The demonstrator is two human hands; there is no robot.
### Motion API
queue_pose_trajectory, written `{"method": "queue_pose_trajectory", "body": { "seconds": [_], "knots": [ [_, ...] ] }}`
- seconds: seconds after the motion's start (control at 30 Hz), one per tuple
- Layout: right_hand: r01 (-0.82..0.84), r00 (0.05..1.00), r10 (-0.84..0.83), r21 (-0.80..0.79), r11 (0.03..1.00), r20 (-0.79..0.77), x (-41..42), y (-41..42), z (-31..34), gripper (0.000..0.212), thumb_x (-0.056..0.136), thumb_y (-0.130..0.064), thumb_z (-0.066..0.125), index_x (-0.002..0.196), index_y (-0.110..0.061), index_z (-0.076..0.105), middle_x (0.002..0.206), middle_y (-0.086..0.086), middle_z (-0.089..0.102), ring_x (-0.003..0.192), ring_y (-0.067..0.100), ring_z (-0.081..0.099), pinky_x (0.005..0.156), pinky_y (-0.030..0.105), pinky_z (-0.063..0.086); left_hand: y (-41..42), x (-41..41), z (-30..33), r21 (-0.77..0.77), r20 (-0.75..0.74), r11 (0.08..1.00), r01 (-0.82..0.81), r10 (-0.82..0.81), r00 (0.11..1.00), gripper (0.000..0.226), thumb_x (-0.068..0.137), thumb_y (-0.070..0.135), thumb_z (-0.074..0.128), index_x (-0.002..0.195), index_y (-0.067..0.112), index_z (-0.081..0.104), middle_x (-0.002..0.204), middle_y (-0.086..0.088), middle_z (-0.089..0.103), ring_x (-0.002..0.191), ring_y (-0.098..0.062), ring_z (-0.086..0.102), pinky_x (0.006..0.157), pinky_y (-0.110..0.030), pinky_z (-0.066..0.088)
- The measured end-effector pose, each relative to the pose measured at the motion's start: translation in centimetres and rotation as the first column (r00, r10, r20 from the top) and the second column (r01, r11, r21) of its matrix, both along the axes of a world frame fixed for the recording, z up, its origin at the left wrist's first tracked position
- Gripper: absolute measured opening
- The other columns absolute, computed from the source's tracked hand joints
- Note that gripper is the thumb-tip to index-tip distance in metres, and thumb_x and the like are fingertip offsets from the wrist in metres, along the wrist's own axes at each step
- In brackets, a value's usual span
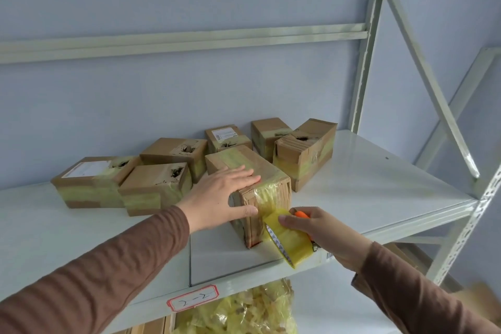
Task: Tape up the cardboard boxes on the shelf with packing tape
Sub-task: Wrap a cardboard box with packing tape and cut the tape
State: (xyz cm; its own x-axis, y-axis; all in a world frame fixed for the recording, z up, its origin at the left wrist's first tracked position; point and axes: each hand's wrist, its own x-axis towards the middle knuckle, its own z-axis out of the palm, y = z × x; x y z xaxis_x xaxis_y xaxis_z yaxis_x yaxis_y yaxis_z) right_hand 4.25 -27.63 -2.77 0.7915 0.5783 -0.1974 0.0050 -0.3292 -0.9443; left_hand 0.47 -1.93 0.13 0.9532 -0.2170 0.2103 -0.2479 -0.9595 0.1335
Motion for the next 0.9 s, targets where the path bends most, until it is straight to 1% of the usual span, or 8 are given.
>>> {"method": "queue_pose_trajectory", "body": {
  "seconds": [0.2, 0.3, 0.47, 0.57, 0.67, 0.77, 0.83, 0.9],
  "knots": [
    [-0.018, 1.0, 0.017, 0.147, 0.989, 0.007, -0.8, -1.2, 1.8, 0.046, 0.087, -0.054, 0.067, 0.114, -0.017, 0.074, 0.107, 0.007, 0.078, 0.099, 0.024, 0.075, 0.093, 0.037, 0.06, 1.0, 0.2, -0.6, -0.255, 0.164, 0.967, 0.01, 0.033, 0.986, 0.05, 0.091, 0.059, 0.066, 0.139, 0.048, 0.057, 0.148, 0.027, 0.05, 0.137, 0.02, 0.034, 0.115, -0.018, 0.034],
    [-0.011, 0.997, -0.017, 0.354, 0.935, 0.076, -0.9, -1.2, 5.0, 0.044, 0.082, -0.047, 0.071, 0.117, -0.02, 0.069, 0.104, 0.004, 0.075, 0.089, 0.014, 0.073, 0.076, 0.025, 0.058, 1.3, 0.8, 2.1, -0.562, 0.102, 0.827, 0.019, 0.047, 0.994, 0.046, 0.086, 0.061, 0.063, 0.13, 0.045, 0.068, 0.127, 0.02, 0.07, 0.117, 0.006, 0.063, 0.1, -0.021, 0.049],
    [-0.111, 0.971, -0.023, 0.54, 0.834, 0.236, 1.2, 0.9, 11.1, 0.039, 0.091, -0.027, 0.076, 0.127, -0.037, 0.064, 0.089, -0.006, 0.064, 0.085, 0.013, 0.065, 0.079, 0.028, 0.055, 1.9, 4.0, 5.3, -0.807, 0.003, 0.588, -0.052, 0.092, 0.996, 0.036, 0.093, 0.041, 0.067, 0.103, 0.008, 0.077, 0.103, 0.007, 0.071, 0.098, -0.009, 0.065, 0.097, -0.031, 0.048],
    [-0.157, 0.949, 0.011, 0.442, 0.883, 0.315, 3.1, 3.6, 12.3, 0.048, 0.098, -0.015, 0.068, 0.137, -0.041, 0.057, 0.099, 0.004, 0.059, 0.088, 0.023, 0.058, 0.086, 0.043, 0.051, 2.4, 5.1, 5.6, -0.788, 0.061, 0.607, -0.1, 0.239, 0.969, 0.018, 0.101, 0.015, 0.062, 0.107, 0.022, 0.077, 0.115, 0.003, 0.076, 0.1, -0.001, 0.069, 0.095, -0.019, 0.051],
    [-0.075, 0.943, -0.041, 0.331, 0.941, 0.33, 5.1, 6.4, 12.6, 0.061, 0.099, -0.02, 0.068, 0.151, -0.038, 0.042, 0.12, 0.009, 0.057, 0.091, 0.026, 0.054, 0.095, 0.055, 0.054, 3.2, 5.2, 6.5, -0.64, 0.092, 0.761, -0.105, 0.212, 0.973, 0.029, 0.098, 0.017, 0.057, 0.109, 0.036, 0.075, 0.118, 0.014, 0.074, 0.112, -0.003, 0.066, 0.105, -0.025, 0.047],
    [-0.018, 0.951, -0.073, 0.29, 0.957, 0.3, 6.6, 8.0, 12.7, 0.044, 0.098, -0.027, 0.069, 0.138, -0.02, 0.052, 0.123, 0.012, 0.059, 0.088, 0.028, 0.054, 0.083, 0.057, 0.054, 4.6, 4.7, 6.7, -0.568, -0.205, 0.814, -0.12, 0.001, 0.979, 0.053, 0.079, 0.066, 0.064, 0.13, 0.069, 0.05, 0.139, 0.049, 0.041, 0.13, 0.028, 0.031, 0.109, -0.002, 0.023],
    [-0.048, 0.953, -0.035, 0.263, 0.964, 0.301, 6.7, 8.5, 12.6, 0.033, 0.1, -0.031, 0.067, 0.115, -0.003, 0.057, 0.101, 0.01, 0.053, 0.086, 0.028, 0.047, 0.075, 0.049, 0.043, 5.5, 5.4, 6.6, -0.385, -0.255, 0.904, -0.186, 0.089, 0.963, 0.12, 0.059, 0.094, 0.064, 0.159, 0.045, 0.02, 0.165, 0.024, 0.014, 0.152, 0.006, 0.007, 0.127, -0.029, 0.011],
    [-0.075, 0.96, 0.0, 0.256, 0.964, 0.28, 6.6, 8.7, 12.3, 0.048, 0.101, -0.036, 0.065, 0.116, 0.008, 0.054, 0.1, 0.007, 0.047, 0.089, 0.027, 0.045, 0.078, 0.045, 0.037, 5.2, 6.0, 6.6, -0.201, -0.242, 0.955, -0.216, 0.166, 0.956, 0.148, 0.045, 0.101, 0.064, 0.162, 0.031, 0.008, 0.17, 0.008, 0.006, 0.157, -0.012, 0.003, 0.128, -0.046, 0.014]
  ]
}}
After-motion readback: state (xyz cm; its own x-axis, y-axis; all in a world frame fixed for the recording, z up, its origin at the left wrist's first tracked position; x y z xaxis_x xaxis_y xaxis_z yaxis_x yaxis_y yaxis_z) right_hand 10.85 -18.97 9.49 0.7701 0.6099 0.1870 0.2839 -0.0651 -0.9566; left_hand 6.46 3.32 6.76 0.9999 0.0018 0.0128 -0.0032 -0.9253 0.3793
